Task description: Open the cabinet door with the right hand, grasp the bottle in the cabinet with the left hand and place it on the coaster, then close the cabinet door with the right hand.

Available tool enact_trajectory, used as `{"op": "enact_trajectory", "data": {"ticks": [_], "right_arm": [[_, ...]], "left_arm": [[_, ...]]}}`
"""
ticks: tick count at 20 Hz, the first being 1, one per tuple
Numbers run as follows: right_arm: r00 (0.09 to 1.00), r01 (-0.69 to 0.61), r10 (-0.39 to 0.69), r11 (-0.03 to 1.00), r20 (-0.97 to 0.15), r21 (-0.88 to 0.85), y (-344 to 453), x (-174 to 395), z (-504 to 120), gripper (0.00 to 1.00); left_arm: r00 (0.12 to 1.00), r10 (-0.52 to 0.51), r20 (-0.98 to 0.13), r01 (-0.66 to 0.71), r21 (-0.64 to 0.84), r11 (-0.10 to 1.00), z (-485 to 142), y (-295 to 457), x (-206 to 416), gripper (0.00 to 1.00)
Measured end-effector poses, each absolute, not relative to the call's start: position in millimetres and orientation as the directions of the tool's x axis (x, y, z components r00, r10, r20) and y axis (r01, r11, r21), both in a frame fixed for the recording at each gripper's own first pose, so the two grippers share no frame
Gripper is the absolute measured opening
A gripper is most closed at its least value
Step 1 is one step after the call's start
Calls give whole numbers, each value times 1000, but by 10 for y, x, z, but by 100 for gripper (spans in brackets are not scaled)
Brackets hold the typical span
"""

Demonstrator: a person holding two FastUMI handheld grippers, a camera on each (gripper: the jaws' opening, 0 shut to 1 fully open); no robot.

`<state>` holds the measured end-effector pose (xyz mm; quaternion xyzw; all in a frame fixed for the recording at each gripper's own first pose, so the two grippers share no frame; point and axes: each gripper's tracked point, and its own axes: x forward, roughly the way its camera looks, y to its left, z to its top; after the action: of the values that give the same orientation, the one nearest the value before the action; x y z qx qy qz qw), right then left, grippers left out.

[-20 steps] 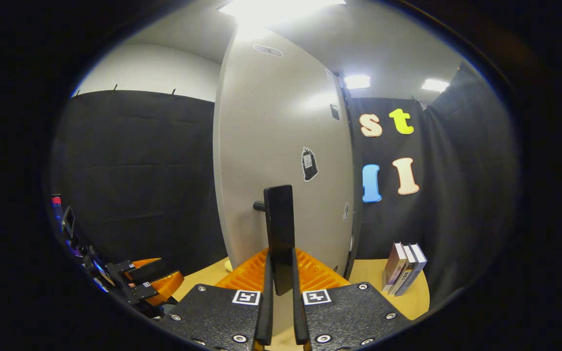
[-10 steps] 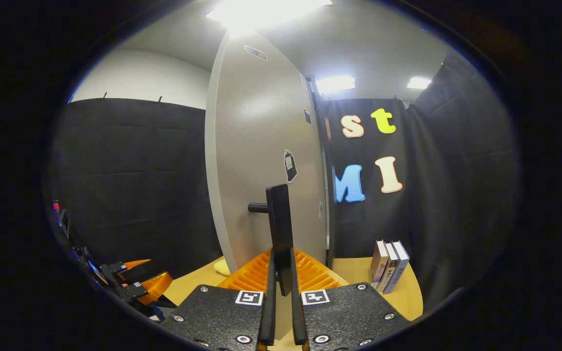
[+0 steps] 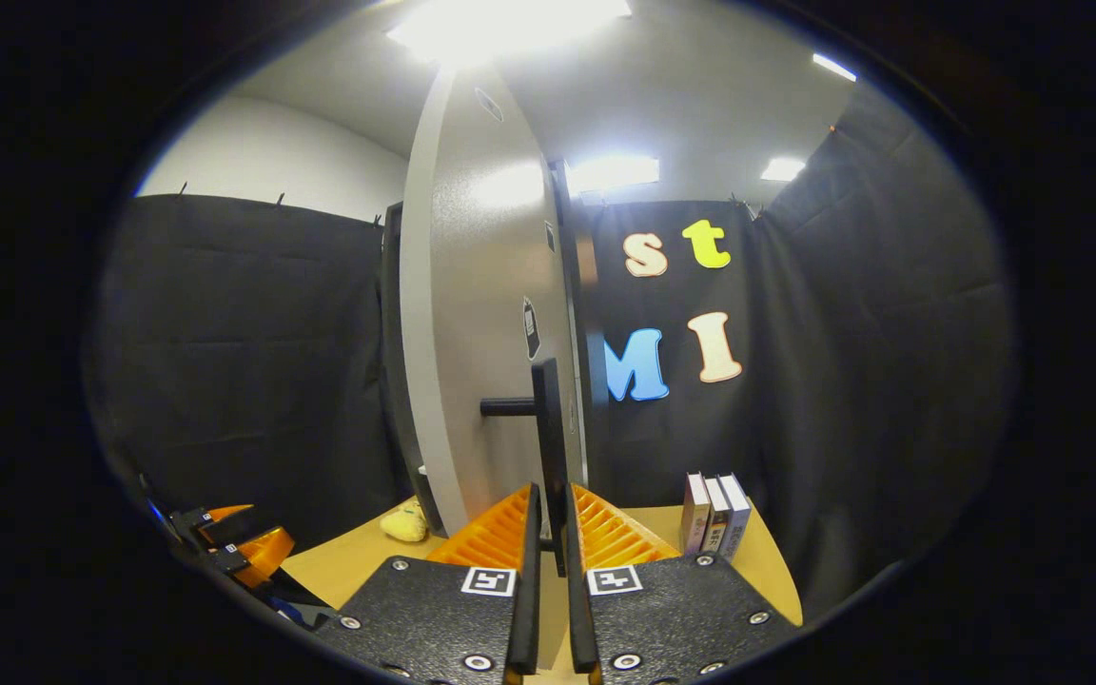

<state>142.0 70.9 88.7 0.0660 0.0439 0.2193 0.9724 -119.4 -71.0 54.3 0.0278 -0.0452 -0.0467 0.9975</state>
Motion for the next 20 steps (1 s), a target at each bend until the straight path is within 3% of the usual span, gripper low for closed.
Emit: {"op": "enact_trajectory", "data": {"ticks": [6, 8, 9, 11, 17, 18, 20], "right_arm": [[945, -320, 324, 944, -46, 81, 343, 1260, 758, 15], [966, -256, 257, 966, -35, 28, 142, 1188, 723, 50], [975, -219, 219, 976, -26, 0, 48, 1137, 727, 82], [988, -153, 153, 987, -4, -44, -103, 1061, 720, 96], [1000, 2, -1, 1000, 28, -10, -325, 891, 652, 96], [999, 28, -28, 1000, 30, -6, -364, 889, 634, 96], [996, 83, -83, 996, 26, -10, -444, 880, 602, 96]], "left_arm": [[984, -154, 90, 151, 38, 988, 728, -821, -770, 83], [981, -167, 97, 165, 33, 986, 804, -828, -518, 83], [979, -178, 99, 176, 29, 984, 837, -844, -385, 83], [973, -208, 99, 207, 17, 978, 905, -886, -99, 83], [948, -312, 62, 314, -29, 949, 980, -1111, 777, 83], [943, -327, 58, 330, -40, 943, 971, -1160, 923, 77], [936, -348, 53, 350, -53, 935, 951, -1220, 1224, 77]]}}
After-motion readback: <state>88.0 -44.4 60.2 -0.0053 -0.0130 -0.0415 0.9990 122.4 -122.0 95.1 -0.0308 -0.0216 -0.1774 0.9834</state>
